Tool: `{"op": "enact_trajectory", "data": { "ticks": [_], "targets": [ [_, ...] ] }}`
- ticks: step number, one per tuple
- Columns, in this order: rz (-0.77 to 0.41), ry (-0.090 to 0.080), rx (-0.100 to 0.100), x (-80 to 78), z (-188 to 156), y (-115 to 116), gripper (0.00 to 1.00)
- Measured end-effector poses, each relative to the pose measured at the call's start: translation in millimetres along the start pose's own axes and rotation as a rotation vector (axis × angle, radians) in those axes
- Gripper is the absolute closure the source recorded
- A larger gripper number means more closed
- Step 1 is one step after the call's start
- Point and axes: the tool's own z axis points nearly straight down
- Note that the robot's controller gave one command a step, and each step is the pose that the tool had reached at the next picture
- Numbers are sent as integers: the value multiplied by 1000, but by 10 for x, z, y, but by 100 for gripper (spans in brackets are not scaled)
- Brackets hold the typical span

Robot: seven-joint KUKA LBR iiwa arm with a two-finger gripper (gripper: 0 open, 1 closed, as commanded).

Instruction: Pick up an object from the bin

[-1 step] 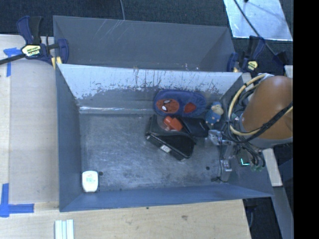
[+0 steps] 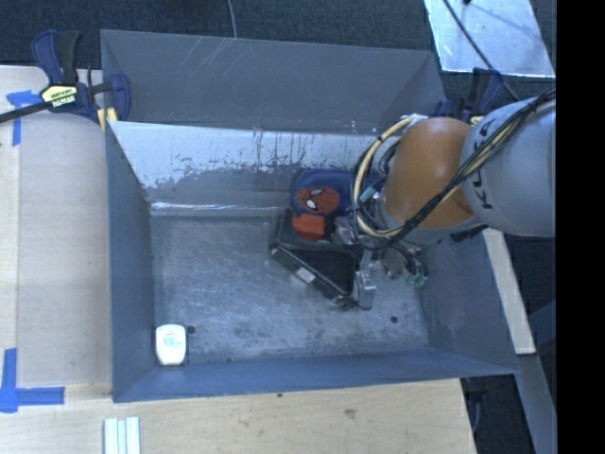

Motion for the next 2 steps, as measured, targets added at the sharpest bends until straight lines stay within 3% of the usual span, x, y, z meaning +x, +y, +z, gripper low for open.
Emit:
{"op": "enact_trajectory", "data": {
  "ticks": [1, 2],
  "targets": [
    [-265, -4, 0, -204, -337, 770, 0],
    [44, 1, 2, -259, -324, 595, 0]
  ]
}}
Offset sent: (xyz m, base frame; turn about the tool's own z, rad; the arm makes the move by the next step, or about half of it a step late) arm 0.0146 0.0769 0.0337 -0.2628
